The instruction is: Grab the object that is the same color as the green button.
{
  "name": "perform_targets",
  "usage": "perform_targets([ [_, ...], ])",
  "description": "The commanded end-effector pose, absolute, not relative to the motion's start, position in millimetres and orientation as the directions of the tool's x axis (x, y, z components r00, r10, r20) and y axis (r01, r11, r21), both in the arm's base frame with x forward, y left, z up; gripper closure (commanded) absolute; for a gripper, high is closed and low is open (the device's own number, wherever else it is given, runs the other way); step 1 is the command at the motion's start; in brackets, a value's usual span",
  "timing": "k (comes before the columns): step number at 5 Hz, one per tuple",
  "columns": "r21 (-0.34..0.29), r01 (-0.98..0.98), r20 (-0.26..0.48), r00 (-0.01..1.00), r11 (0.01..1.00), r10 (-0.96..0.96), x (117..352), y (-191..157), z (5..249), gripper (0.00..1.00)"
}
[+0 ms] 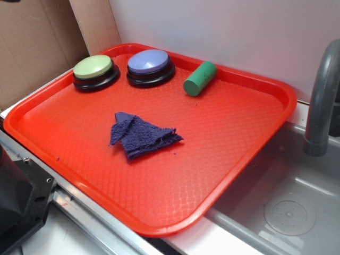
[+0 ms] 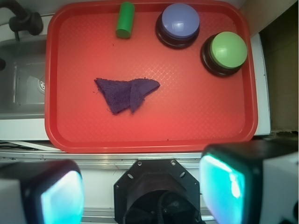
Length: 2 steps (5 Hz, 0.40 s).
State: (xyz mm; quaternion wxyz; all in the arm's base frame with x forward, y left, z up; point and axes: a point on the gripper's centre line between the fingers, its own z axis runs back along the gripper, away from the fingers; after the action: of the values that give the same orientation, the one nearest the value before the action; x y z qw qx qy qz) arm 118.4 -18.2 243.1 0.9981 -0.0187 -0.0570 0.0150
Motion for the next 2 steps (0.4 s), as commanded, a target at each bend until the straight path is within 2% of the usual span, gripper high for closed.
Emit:
perform_targets([
  [1, -0.039, -0.028, 0.113, 0.993, 0.999, 0.032, 118.4, -18.2, 243.1, 0.00],
  [2, -0.062, 0.013, 0.147, 0.989, 0.998, -0.004, 139.5, -16.0, 231.2, 0.00],
])
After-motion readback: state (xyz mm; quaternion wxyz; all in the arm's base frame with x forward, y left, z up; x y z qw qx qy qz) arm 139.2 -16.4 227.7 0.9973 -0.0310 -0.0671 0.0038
